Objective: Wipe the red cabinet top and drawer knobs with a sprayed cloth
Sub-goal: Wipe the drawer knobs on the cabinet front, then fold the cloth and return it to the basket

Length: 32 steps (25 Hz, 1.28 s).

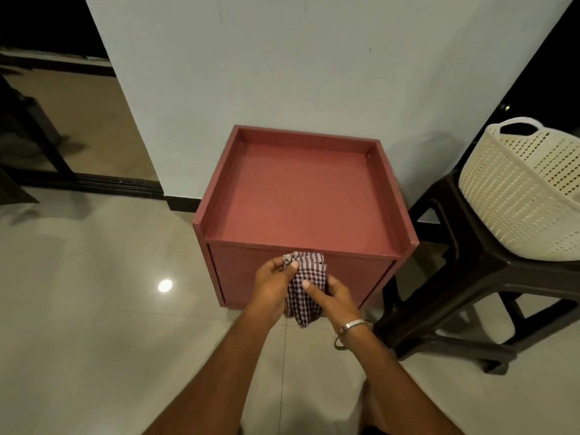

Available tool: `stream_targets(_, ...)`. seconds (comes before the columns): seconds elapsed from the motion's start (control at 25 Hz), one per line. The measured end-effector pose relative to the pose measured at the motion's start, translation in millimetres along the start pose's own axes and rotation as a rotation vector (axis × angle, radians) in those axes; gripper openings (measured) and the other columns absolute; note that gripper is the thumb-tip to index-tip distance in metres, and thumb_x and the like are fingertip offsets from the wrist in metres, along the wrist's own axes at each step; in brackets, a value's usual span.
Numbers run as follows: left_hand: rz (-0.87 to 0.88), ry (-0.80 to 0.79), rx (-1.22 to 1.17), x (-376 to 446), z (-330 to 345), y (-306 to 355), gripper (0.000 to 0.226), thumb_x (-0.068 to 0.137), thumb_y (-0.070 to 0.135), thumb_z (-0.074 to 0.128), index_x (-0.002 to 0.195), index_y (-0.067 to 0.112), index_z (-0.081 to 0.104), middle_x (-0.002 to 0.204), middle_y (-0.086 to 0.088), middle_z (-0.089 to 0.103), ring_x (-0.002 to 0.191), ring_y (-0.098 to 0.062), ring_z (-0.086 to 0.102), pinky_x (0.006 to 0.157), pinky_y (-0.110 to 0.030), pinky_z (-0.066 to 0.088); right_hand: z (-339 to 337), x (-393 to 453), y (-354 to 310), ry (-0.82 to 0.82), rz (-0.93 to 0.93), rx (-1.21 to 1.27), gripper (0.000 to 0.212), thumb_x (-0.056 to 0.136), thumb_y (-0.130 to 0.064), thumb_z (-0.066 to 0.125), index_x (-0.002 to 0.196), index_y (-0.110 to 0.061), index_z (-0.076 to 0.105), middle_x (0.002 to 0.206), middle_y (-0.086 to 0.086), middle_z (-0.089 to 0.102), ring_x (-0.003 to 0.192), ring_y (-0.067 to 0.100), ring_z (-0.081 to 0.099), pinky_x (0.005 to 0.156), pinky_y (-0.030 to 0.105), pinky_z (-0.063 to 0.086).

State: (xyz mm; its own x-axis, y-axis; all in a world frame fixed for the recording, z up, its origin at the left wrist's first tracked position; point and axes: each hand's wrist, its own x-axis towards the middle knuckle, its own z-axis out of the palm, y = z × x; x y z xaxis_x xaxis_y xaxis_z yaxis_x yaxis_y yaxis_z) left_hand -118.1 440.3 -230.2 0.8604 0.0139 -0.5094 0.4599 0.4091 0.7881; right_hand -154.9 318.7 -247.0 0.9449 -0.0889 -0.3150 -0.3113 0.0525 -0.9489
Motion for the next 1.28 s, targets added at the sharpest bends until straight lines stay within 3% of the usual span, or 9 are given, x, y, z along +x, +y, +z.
stream_targets(0.16, 0.063, -0.014, -0.077, -18, 21, 36, 0.017, 0.089, 0.0, 0.061, 0.106, 0.002, 0.058, 0.097, -0.015, 0.067, 0.082, -0.024, 0.065, 0.078, -0.04, 0.056, 2, -13, -42, -0.016, -0.09, -0.005, 0.046, 0.079, -0.013, 0.073, 0.12, -0.016, 0.05, 0.108, 0.0, 0.066, 0.095, 0.008, 0.063, 0.071, 0.017, 0.055)
stream_targets(0.32, 0.166, -0.1, 0.059, -36, 37, 72, 0.025, 0.09, 0.006, 0.061, 0.114, 0.008, 0.054, 0.11, -0.011, 0.064, 0.087, -0.019, 0.063, 0.072, -0.033, 0.054, 1, -21, -88, 0.103, -0.17, 0.062, 0.052, 0.075, -0.009, 0.076, 0.119, -0.009, 0.048, 0.109, 0.011, 0.066, 0.09, 0.018, 0.066, 0.07, 0.024, 0.058)
stream_targets(0.44, 0.185, -0.232, 0.155, -46, 46, 96, 0.038, 0.09, 0.008, 0.063, 0.123, 0.017, 0.046, 0.12, -0.004, 0.062, 0.098, -0.023, 0.063, 0.072, -0.038, 0.055, 3, -22, -120, 0.101, -0.22, 0.093, 0.052, 0.077, -0.006, 0.075, 0.12, -0.006, 0.046, 0.113, 0.017, 0.064, 0.088, 0.019, 0.065, 0.065, 0.019, 0.057)
stream_targets(0.56, 0.252, -0.254, 0.188, -44, 60, 115, 0.043, 0.09, 0.007, 0.061, 0.127, 0.02, 0.044, 0.121, -0.004, 0.061, 0.1, -0.025, 0.063, 0.077, -0.044, 0.055, -3, -13, -142, 0.063, -0.254, 0.045, 0.041, 0.082, -0.012, 0.07, 0.115, -0.012, 0.046, 0.112, 0.013, 0.063, 0.095, 0.021, 0.065, 0.072, 0.021, 0.057)
stream_targets(0.8, 0.434, -0.409, 0.341, 26, 125, 142, 0.06, 0.09, 0.004, 0.06, 0.141, 0.021, 0.035, 0.121, -0.002, 0.057, 0.097, -0.013, 0.061, 0.074, -0.03, 0.052, -43, 71, -199, 0.139, -0.27, -0.051, 0.037, 0.086, -0.031, 0.065, 0.118, -0.012, 0.058, 0.104, 0.0, 0.066, 0.092, 0.013, 0.063, 0.076, 0.02, 0.053)
stream_targets(0.92, 0.389, -0.405, 0.344, 64, 165, 152, 0.07, 0.085, 0.011, 0.068, 0.143, 0.015, 0.028, 0.126, 0.0, 0.055, 0.105, -0.015, 0.059, 0.081, -0.033, 0.051, -67, 121, -235, 0.26, -0.345, -0.043, 0.031, 0.086, -0.026, 0.066, 0.113, -0.009, 0.062, 0.106, 0.004, 0.068, 0.093, 0.017, 0.065, 0.08, 0.027, 0.055)
stream_targets(1.0, 0.296, -0.437, 0.438, 68, 189, 161, 0.057, 0.081, 0.017, 0.072, 0.131, 0.011, 0.044, 0.12, -0.003, 0.063, 0.099, -0.017, 0.064, 0.073, -0.031, 0.053, -90, 136, -259, 0.349, -0.32, 0.073, 0.035, 0.085, -0.023, 0.067, 0.115, -0.006, 0.06, 0.114, 0.01, 0.067, 0.1, 0.022, 0.065, 0.091, 0.039, 0.054)
stream_targets(1.12, 0.181, -0.456, 0.338, 49, 225, 178, 0.041, 0.082, 0.009, 0.071, 0.12, 0.007, 0.054, 0.11, -0.007, 0.068, 0.091, -0.021, 0.069, 0.065, -0.03, 0.059, -125, 133, -301, 0.382, -0.216, 0.141, 0.036, 0.085, -0.021, 0.067, 0.116, -0.005, 0.058, 0.115, 0.013, 0.066, 0.102, 0.026, 0.065, 0.091, 0.045, 0.054)
stream_targets(1.28, 0.157, -0.395, 0.29, 28, 296, 223, 0.048, 0.078, 0.01, 0.076, 0.12, 0.006, 0.054, 0.111, -0.007, 0.068, 0.092, -0.022, 0.07, 0.072, -0.033, 0.059, -185, 114, -377, 0.346, -0.142, 0.075, 0.035, 0.086, -0.011, 0.066, 0.118, -0.003, 0.056, 0.114, 0.015, 0.064, 0.091, 0.021, 0.064, 0.078, 0.034, 0.057)
